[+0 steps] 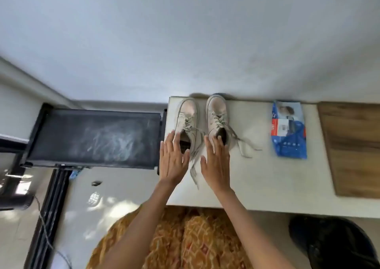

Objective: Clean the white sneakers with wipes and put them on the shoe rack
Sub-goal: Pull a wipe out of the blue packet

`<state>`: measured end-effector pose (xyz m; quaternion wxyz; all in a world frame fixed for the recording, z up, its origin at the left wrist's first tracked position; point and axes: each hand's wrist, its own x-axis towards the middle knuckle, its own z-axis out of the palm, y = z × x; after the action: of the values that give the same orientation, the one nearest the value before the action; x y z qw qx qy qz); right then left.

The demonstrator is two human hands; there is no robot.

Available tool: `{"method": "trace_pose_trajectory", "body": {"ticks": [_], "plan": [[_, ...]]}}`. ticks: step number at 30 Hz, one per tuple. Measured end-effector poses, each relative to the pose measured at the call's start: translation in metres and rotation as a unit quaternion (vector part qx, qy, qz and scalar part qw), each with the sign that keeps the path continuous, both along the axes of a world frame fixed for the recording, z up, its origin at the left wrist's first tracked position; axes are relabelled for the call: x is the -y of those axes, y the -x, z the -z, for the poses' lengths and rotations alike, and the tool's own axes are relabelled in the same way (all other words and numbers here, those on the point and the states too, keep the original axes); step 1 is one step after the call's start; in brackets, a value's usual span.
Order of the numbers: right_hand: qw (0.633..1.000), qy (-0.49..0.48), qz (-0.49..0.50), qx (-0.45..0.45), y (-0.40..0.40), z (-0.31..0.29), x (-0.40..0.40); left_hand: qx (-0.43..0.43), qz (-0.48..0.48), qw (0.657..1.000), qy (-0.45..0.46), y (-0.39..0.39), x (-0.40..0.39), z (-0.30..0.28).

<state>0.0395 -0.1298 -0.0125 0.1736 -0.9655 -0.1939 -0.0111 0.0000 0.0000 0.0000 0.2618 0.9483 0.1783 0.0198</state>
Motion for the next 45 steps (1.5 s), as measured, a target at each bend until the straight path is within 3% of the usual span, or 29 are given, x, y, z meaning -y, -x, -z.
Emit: {"method": "trace_pose_trajectory", "body": {"ticks": [4,9,16,21,26,30,32,34,38,41,45], "plan": [[0.993,-0.056,0.062,0.083,-0.017,0.04,-0.003,0.089,-0.046,0.99,0.095,-0.016,-0.009,0.032],[0.971,-0.087,0.035,0.219,-0.021,0.076,0.0,0.211,-0.063,0.965,0.145,-0.013,-0.008,0.073],[0.946,-0.148,0.047,0.284,-0.023,0.084,-0.005,0.321,-0.076,0.927,0.178,-0.011,0.001,0.088],[0.965,-0.091,-0.018,0.244,-0.018,0.07,0.01,0.291,-0.084,0.94,0.157,-0.001,0.006,0.078],[0.981,-0.014,-0.08,0.175,-0.009,0.048,0.032,0.16,-0.077,0.978,0.109,0.015,0.013,0.052],[0.995,-0.016,-0.03,0.09,-0.005,0.037,0.046,0.108,-0.009,0.992,-0.068,0.027,0.026,0.036],[0.998,-0.03,-0.009,0.059,-0.001,0.036,0.052,0.098,0.041,0.988,-0.11,0.031,0.045,0.028],[0.998,-0.025,-0.016,0.048,0.0,0.036,0.054,0.086,0.077,0.986,-0.121,0.029,0.069,0.022],[0.997,-0.036,-0.015,0.069,-0.001,0.027,0.065,0.154,0.103,0.979,-0.085,0.019,0.117,0.009],[0.992,-0.086,0.013,0.093,-0.011,0.025,0.098,0.16,0.111,0.98,-0.043,0.0,0.144,0.01],[0.991,-0.071,0.065,0.09,-0.041,0.034,0.153,0.152,0.157,0.975,-0.041,-0.02,0.177,0.03]]}}
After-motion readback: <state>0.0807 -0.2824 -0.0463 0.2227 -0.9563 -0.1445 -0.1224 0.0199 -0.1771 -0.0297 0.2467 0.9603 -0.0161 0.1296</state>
